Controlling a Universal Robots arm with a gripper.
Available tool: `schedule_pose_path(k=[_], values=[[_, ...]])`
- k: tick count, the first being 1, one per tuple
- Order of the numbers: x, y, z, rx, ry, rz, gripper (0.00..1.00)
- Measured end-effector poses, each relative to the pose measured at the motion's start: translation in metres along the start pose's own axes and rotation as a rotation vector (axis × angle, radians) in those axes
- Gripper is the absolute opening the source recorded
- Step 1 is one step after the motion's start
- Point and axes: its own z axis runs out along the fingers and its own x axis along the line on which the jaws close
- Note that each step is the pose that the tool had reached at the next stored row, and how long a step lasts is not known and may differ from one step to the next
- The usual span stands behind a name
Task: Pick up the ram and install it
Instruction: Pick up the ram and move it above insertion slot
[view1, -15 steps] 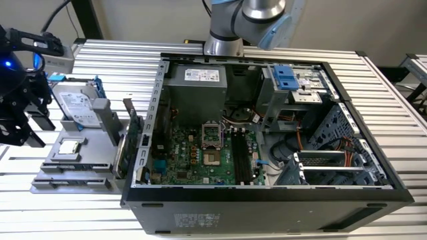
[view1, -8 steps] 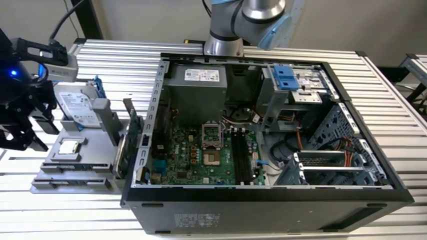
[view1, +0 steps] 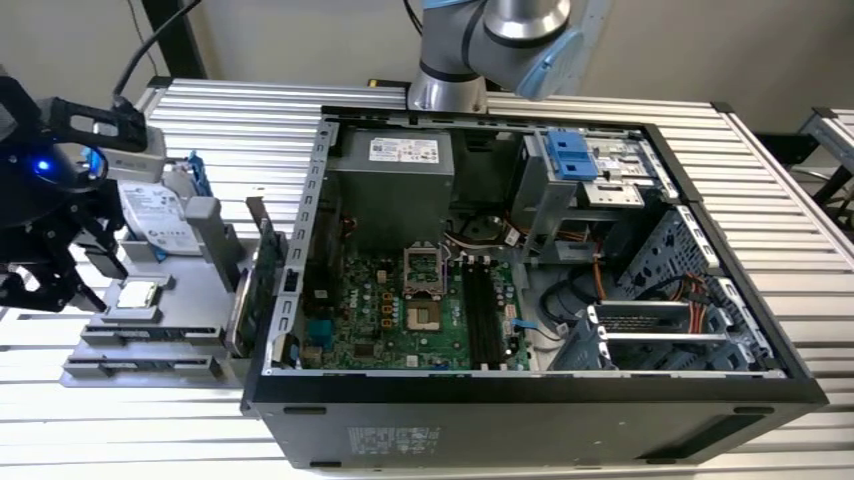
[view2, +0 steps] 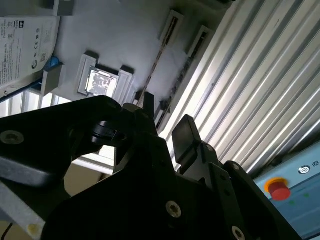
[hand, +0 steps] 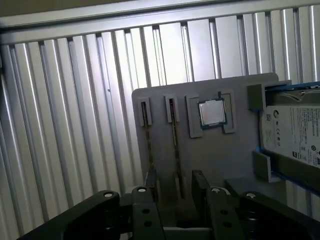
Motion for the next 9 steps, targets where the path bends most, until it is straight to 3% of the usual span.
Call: schedule_pose_path(k=[5,9], values=[[0.0003,-0.0002,0.0073,-0.0014,0.0005,-0.07,1.0],[0.001,0.0007,0.0126,-0.0023,0.001,-0.096,1.0]])
